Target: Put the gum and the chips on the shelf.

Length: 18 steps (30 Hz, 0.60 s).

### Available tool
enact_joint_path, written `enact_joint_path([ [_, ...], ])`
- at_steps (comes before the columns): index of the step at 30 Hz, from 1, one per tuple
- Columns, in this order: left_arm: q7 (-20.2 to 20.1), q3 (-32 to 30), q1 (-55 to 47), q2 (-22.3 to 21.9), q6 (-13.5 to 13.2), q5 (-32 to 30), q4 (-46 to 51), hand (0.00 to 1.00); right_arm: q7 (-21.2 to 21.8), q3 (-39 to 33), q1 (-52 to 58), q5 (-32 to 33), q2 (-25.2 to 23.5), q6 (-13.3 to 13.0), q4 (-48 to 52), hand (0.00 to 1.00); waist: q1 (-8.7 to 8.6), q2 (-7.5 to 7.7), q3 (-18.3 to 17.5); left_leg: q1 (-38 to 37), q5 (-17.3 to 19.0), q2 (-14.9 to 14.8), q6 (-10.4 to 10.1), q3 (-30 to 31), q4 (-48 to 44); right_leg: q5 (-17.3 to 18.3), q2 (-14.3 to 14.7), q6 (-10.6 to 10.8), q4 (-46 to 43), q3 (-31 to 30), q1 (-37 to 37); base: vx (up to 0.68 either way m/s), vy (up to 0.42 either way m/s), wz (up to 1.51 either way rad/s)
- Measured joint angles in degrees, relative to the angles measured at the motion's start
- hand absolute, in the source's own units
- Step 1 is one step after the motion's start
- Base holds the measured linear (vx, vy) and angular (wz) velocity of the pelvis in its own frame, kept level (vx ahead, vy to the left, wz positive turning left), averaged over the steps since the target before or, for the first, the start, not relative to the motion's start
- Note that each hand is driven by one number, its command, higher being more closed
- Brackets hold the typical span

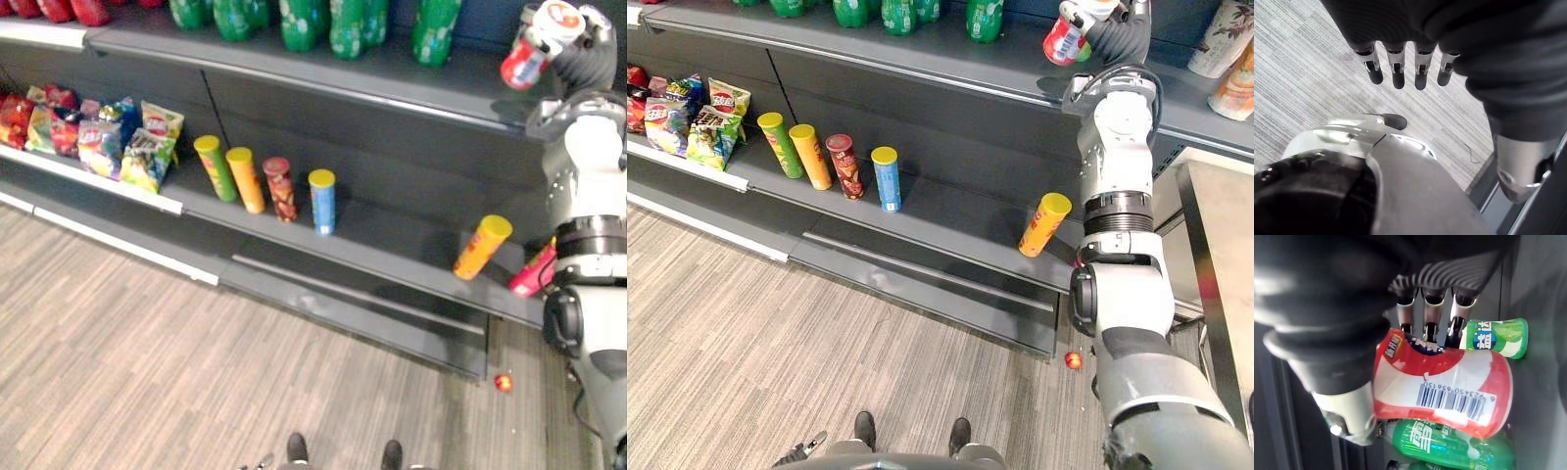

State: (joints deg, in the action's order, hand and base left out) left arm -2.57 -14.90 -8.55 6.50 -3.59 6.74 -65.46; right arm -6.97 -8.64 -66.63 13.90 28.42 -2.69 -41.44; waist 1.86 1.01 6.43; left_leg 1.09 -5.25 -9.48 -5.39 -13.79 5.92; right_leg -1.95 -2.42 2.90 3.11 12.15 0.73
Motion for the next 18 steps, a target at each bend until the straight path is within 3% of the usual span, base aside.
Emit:
enact_joint_path([
  [18,-0.1,0.0,0.5,0.3,0.0,2.0,0.5,0.00,3.8,0.2,-0.6,-4.1,0.4,1.3,-2.8,1.00,-0.19,0.99,1.2,0.1,0.0,-0.2,-0.1,-1.1,0.0,-0.4,0.4,-0.3,0.8,-0.8,0.3,0.01,-0.001,-0.01],
])
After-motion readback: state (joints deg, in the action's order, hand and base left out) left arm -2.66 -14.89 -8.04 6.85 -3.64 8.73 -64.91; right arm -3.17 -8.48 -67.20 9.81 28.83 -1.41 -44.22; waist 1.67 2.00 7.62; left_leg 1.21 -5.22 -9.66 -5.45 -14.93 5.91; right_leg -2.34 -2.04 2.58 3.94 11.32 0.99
